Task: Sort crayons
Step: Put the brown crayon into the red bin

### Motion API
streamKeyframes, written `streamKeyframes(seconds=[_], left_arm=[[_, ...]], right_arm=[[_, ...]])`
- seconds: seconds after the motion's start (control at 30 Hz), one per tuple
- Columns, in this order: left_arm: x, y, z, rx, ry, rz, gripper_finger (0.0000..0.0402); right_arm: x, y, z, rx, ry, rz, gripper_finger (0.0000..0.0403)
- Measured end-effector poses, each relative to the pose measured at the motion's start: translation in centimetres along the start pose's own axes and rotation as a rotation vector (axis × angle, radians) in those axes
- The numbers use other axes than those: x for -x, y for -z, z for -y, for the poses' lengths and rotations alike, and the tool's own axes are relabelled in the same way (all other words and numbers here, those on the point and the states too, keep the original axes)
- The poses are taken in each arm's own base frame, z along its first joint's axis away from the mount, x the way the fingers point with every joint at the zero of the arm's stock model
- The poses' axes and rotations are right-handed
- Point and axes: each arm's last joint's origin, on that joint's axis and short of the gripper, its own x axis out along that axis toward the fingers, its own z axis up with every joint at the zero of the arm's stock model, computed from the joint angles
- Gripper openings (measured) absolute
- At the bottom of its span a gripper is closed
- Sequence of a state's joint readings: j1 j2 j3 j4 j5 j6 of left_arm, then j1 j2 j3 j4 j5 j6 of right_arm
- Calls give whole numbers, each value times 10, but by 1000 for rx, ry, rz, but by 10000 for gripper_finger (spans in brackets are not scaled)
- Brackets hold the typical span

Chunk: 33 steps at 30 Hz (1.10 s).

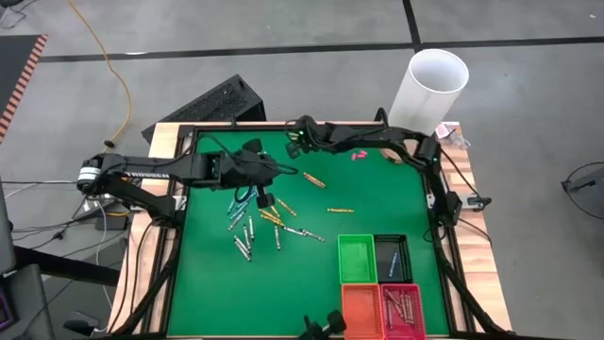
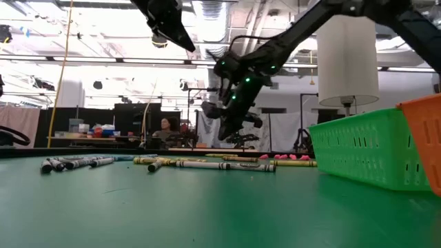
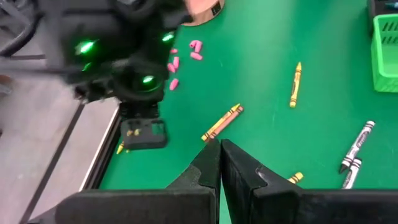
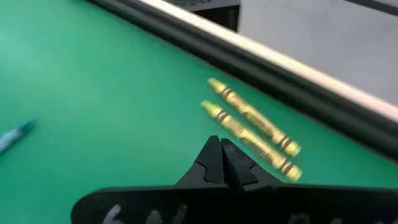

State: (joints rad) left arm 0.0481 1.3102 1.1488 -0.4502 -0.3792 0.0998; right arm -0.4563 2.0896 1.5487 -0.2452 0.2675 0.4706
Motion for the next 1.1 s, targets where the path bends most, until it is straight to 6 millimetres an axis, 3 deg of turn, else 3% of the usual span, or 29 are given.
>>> streamKeyframes(seconds=[0.27,0.6,1.1], left_arm=[[3,0,8,-17,22,-4,0],[4,0,11,-28,32,-3,0],[4,0,11,-10,32,1,0]], right_arm=[[-25,-19,14,-20,78,-65,0],[-29,-30,43,-80,103,-134,0],[-28,-27,39,-120,20,-184,0]])
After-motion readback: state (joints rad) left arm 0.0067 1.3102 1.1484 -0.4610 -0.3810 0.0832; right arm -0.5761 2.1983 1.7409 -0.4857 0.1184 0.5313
